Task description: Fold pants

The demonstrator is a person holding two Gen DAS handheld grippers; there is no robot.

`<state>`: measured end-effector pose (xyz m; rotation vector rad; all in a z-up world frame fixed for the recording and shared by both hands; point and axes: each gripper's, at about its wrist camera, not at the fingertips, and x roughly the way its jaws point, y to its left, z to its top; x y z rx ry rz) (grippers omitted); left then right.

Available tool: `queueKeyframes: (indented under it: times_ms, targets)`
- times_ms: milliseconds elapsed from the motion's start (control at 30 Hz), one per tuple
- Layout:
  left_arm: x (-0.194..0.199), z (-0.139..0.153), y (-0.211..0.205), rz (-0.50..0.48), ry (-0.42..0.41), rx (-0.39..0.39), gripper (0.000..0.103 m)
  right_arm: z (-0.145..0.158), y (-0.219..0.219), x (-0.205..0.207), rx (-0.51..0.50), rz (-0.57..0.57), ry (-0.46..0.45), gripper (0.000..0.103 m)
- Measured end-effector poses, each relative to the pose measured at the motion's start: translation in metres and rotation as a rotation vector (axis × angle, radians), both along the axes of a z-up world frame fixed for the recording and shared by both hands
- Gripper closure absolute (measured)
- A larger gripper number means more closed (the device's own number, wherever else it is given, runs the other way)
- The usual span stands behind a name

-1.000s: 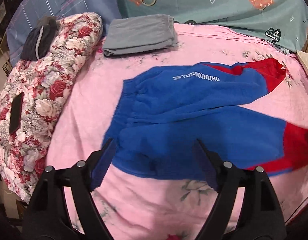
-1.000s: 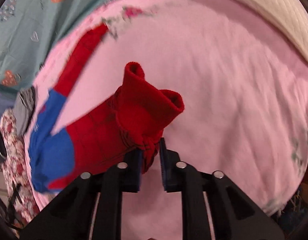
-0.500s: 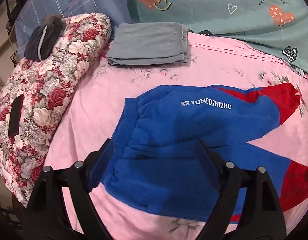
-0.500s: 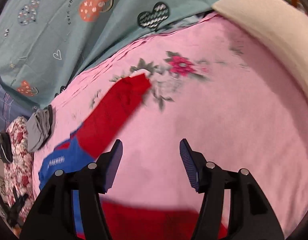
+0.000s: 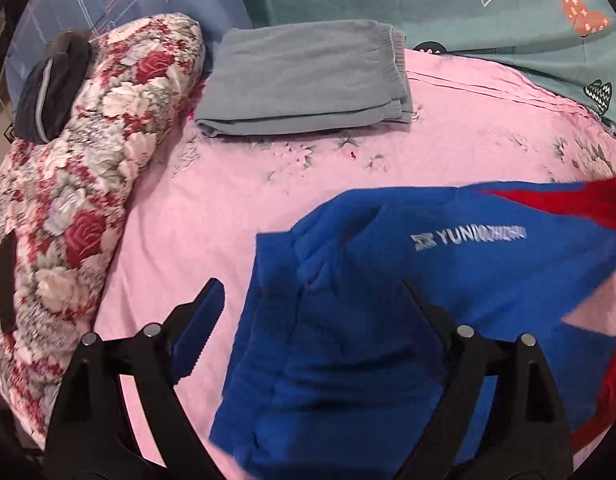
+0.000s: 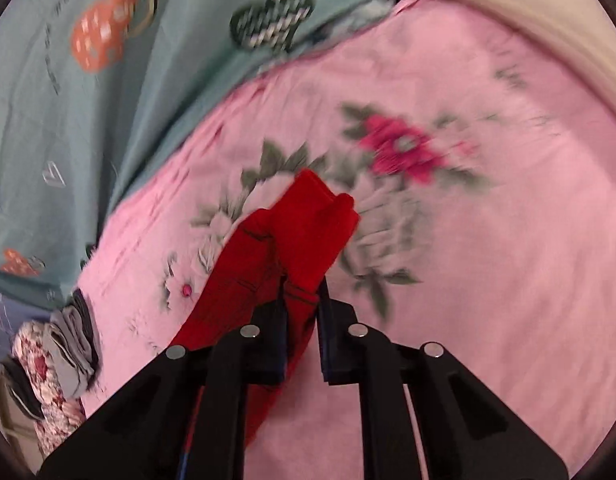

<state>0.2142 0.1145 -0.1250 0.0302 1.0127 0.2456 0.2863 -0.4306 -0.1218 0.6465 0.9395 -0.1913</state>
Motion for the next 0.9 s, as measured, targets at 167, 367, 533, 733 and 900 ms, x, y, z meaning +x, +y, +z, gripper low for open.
queueKeyframes:
  times_ms: [167, 367, 533, 733, 900]
  targets:
    - [0.042, -0.047, 0.014, 0.009, 0.080, -0.049, 0.015, -0.038, -0.005, -0.043, -0.101, 0.038, 0.234, 0.086]
    - [0.049, -0.031, 0.046, -0.034, 0.020, 0.003, 0.015, -0.010, 0.006, -0.066, -0.126, -0.030, 0.209, 0.057]
    - [0.064, -0.024, 0.093, -0.092, 0.053, -0.079, 0.015, 0.051, 0.101, -0.031, -0.504, 0.261, 0.052, 0.047]
    - [0.075, -0.049, 0.085, -0.312, 0.161, -0.152, 0.015, 0.024, 0.222, 0.029, -0.360, 0.794, -0.002, 0.047]
    - [0.087, -0.064, 0.075, -0.422, 0.201, -0.191, 0.017, -0.034, 0.315, 0.068, -0.368, 1.148, 0.147, 0.047]
